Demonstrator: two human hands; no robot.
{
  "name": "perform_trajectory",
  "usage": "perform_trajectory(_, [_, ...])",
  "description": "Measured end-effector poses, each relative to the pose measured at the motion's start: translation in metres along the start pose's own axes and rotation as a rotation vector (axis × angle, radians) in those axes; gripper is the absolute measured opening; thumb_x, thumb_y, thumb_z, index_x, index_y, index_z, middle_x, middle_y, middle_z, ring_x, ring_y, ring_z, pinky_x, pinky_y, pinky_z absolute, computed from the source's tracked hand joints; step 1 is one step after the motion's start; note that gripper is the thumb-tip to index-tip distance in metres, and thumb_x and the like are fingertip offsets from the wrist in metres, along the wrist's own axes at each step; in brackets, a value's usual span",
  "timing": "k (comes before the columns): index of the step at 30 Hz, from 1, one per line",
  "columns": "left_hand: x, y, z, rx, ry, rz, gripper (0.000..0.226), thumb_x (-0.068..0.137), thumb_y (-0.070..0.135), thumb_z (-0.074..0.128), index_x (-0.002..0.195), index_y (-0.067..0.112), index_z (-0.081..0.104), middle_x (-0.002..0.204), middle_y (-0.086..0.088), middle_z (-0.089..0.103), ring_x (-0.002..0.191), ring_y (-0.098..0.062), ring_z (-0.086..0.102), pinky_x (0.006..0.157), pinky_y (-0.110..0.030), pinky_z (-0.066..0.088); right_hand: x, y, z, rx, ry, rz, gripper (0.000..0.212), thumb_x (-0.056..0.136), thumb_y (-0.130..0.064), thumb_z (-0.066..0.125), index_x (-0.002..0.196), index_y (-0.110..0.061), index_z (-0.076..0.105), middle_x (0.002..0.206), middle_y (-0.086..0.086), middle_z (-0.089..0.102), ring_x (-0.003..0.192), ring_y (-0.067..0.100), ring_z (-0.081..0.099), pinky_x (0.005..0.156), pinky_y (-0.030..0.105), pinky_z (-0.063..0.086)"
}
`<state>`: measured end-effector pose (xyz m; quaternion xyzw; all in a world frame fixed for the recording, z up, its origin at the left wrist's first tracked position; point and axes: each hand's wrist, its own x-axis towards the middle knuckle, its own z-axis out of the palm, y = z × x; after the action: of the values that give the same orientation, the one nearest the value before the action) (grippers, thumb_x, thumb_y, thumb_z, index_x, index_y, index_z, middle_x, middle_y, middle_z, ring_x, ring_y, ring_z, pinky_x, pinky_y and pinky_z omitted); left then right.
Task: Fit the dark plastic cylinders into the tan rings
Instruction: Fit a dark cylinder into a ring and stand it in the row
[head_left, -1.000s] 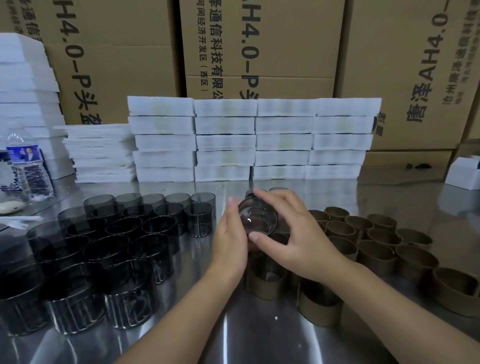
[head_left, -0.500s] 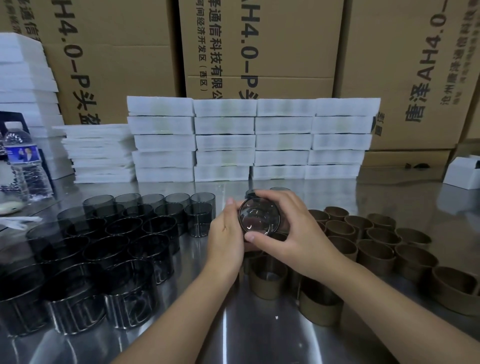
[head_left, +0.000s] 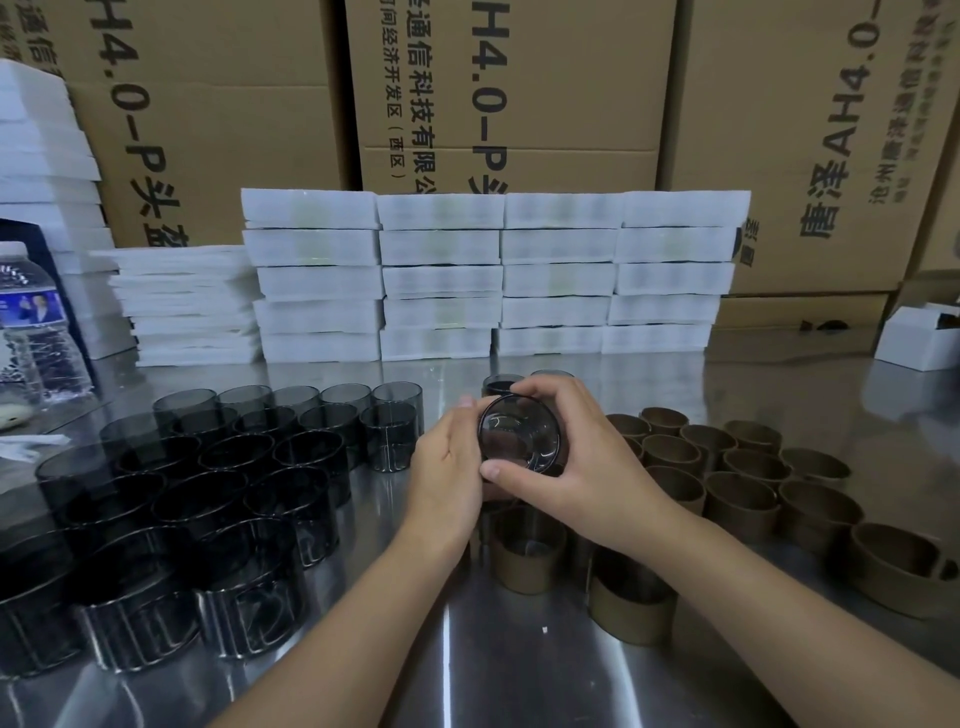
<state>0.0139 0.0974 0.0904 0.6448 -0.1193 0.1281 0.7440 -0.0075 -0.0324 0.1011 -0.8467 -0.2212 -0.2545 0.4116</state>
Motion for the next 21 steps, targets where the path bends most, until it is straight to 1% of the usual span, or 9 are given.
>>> perform_trajectory(2, [-0.0013, 0.002, 0.0002, -0.018, -0.015, 0.0, 0.041, 0.105, 0.027, 0.036, 0.086, 0.018, 0.071, 0.069, 0.004, 0.074, 0.062, -0.005, 0.069, 0.047, -0.017, 0.05, -0.0001, -0.0008, 0.0004, 0.003, 0.014, 0.014, 0.056, 0.061, -0.065, 0.069, 0.107, -0.055, 0.038, 0.116, -0.024, 0.048, 0.108, -0.009, 0.051, 0.086, 0.007, 0.042])
perform_trajectory(6, [-0.0029, 0.0032, 0.0005, -0.028, -0.065, 0.0, 0.041, 0.106, 0.026, 0.035, 0.09, 0.016, 0.072, 0.072, 0.002, 0.074, 0.064, -0.006, 0.07, 0.047, -0.017, 0.05, -0.0003, -0.0004, 0.0002, -0.031, 0.027, 0.007, 0.059, 0.062, -0.067, 0.067, 0.112, -0.053, 0.04, 0.116, -0.026, 0.047, 0.109, -0.012, 0.048, 0.086, 0.001, 0.036])
perform_trajectory(9, [-0.0034, 0.0026, 0.0012, -0.027, -0.106, -0.018, 0.044, 0.105, 0.027, 0.034, 0.086, 0.024, 0.074, 0.08, -0.002, 0.076, 0.073, -0.011, 0.072, 0.052, -0.023, 0.053, -0.0007, 0.0001, -0.0011, -0.038, 0.045, 0.019, 0.056, 0.066, -0.063, 0.071, 0.112, -0.051, 0.043, 0.115, -0.026, 0.048, 0.108, -0.013, 0.048, 0.085, -0.001, 0.034])
perform_trajectory(11, [-0.0029, 0.0015, 0.0019, -0.021, -0.118, -0.025, 0.045, 0.105, 0.029, 0.034, 0.086, 0.028, 0.075, 0.086, -0.004, 0.076, 0.08, -0.016, 0.073, 0.056, -0.027, 0.055, -0.0009, -0.0008, -0.0016, -0.048, 0.068, 0.032, 0.053, 0.066, -0.063, 0.071, 0.111, -0.05, 0.046, 0.112, -0.028, 0.049, 0.106, -0.014, 0.048, 0.083, -0.001, 0.034])
perform_trajectory(14, [-0.0019, 0.0016, 0.0025, -0.027, -0.159, -0.03, 0.042, 0.105, 0.031, 0.034, 0.092, 0.029, 0.074, 0.091, -0.004, 0.076, 0.086, -0.017, 0.073, 0.058, -0.027, 0.056, -0.0008, -0.0024, -0.0023, -0.057, 0.107, 0.046, 0.052, 0.064, -0.066, 0.066, 0.109, -0.044, 0.05, 0.108, -0.027, 0.052, 0.102, -0.012, 0.051, 0.08, 0.002, 0.038])
perform_trajectory(16, [-0.002, 0.0019, 0.0034, -0.032, -0.2, -0.028, 0.038, 0.106, 0.029, 0.034, 0.1, 0.027, 0.072, 0.094, -0.001, 0.076, 0.088, -0.016, 0.073, 0.06, -0.026, 0.057, -0.0007, -0.0031, -0.0032, -0.055, 0.13, 0.055, 0.051, 0.064, -0.066, 0.065, 0.106, -0.04, 0.053, 0.107, -0.023, 0.054, 0.1, -0.009, 0.053, 0.081, 0.009, 0.042])
perform_trajectory(17, [-0.0024, 0.0022, 0.0039, -0.036, -0.218, -0.031, 0.035, 0.106, 0.028, 0.035, 0.103, 0.027, 0.07, 0.093, 0.001, 0.075, 0.087, -0.014, 0.073, 0.06, -0.026, 0.057, -0.0005, -0.0035, -0.0036, -0.054, 0.139, 0.062, 0.047, 0.064, -0.065, 0.064, 0.103, -0.04, 0.054, 0.105, -0.022, 0.055, 0.099, -0.009, 0.054, 0.08, 0.012, 0.043])
perform_trajectory(19, [-0.0029, 0.0014, 0.0052, -0.032, -0.247, -0.036, 0.031, 0.106, 0.027, 0.036, 0.104, 0.028, 0.067, 0.09, 0.005, 0.075, 0.085, -0.013, 0.073, 0.061, -0.027, 0.057, 0.0, -0.0036, -0.004, -0.057, 0.155, 0.071, 0.035, 0.067, -0.064, 0.065, 0.094, -0.047, 0.051, 0.101, -0.022, 0.056, 0.095, -0.01, 0.053, 0.076, 0.012, 0.042])
perform_trajectory(21, [-0.0027, 0.0002, 0.0056, -0.02, -0.262, -0.031, 0.029, 0.105, 0.026, 0.037, 0.105, 0.028, 0.066, 0.091, 0.004, 0.074, 0.085, -0.013, 0.073, 0.063, -0.028, 0.058, 0.0004, -0.0035, -0.004, -0.068, 0.172, 0.069, 0.028, 0.07, -0.061, 0.066, 0.089, -0.049, 0.05, 0.098, -0.022, 0.056, 0.094, -0.011, 0.053, 0.074, 0.012, 0.041])
